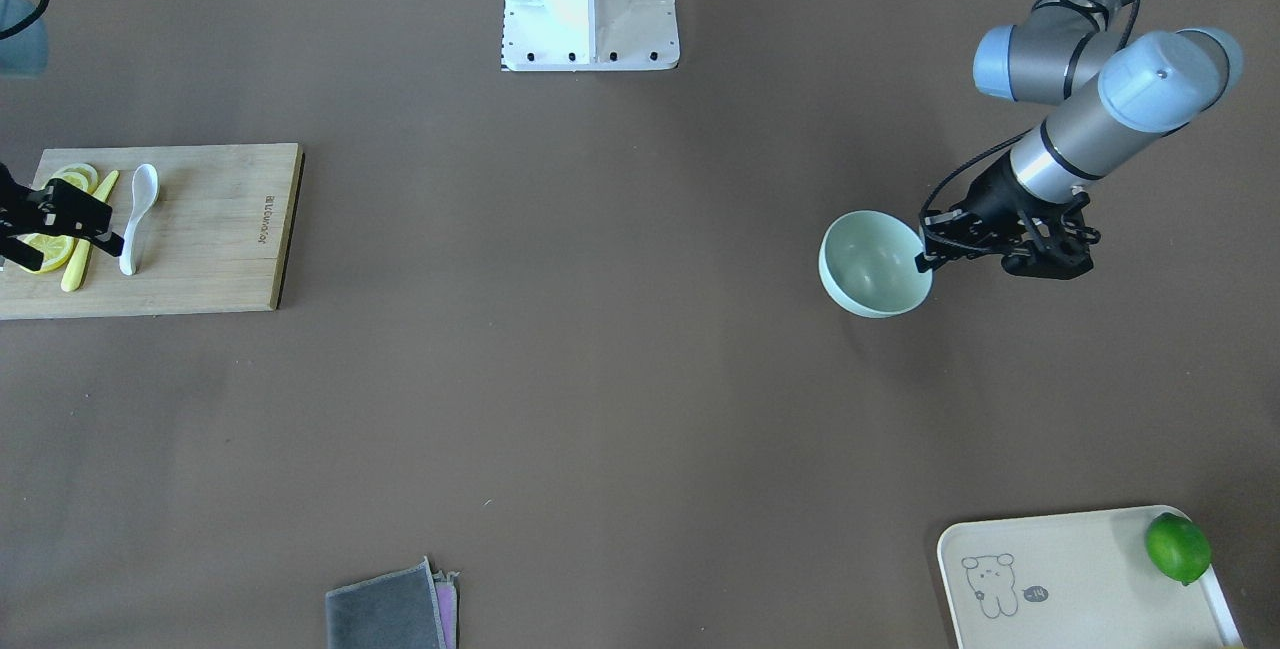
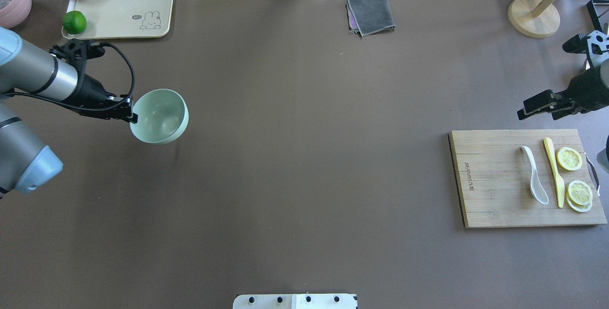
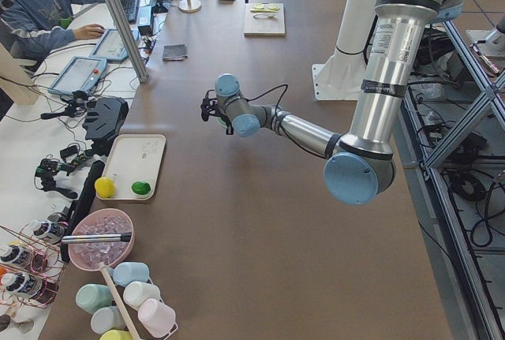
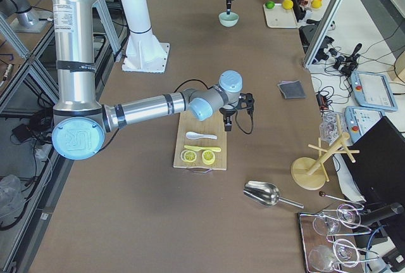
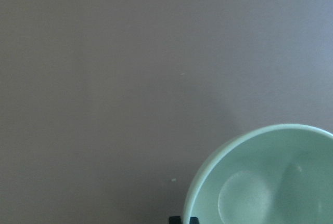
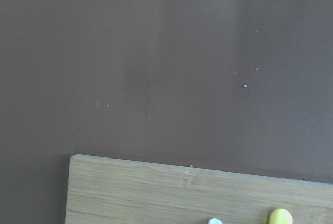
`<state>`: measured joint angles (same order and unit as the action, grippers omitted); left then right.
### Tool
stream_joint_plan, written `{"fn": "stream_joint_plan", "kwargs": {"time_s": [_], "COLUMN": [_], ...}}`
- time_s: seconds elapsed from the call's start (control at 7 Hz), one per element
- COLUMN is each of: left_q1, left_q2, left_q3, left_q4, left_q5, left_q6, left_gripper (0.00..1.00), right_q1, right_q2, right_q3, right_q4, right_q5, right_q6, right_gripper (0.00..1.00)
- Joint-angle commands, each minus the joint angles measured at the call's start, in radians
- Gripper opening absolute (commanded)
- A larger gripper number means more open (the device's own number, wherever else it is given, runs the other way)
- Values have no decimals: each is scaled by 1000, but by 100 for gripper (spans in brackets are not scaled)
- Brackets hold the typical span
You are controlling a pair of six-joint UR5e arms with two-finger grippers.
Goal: Place spoon in bowl
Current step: 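Grasp the pale green bowl rim with the left gripper while the right approaches the board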
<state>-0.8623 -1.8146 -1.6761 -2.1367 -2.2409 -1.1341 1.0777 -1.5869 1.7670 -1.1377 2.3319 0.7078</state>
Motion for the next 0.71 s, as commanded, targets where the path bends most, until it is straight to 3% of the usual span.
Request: {"fn": "stream_joint_plan", "kwargs": {"time_s": [0.0,0.14,0.29,0.57], "left_q1": [157,195,286,367], "left_q2": [-141,-249,-299,-324], "left_q3": [-16,-26,-22,-19], "left_q4": [50,199,252,256], "left_q5": [122,192,287,351], "left_q6": [-224,-240,-274,-296], "left_gripper": [0,0,0,0], "right_q1": [-65,-77,-103,-125], "right_q2": [-51,-59,-68,-96], "right_q3": [2,2,-3,-3], "right_q4": [45,45,44,44], "right_q5": [-19,-19,-23,-49], "right_q6": [47,47,41,36], "right_gripper": [100,100,100,99]}}
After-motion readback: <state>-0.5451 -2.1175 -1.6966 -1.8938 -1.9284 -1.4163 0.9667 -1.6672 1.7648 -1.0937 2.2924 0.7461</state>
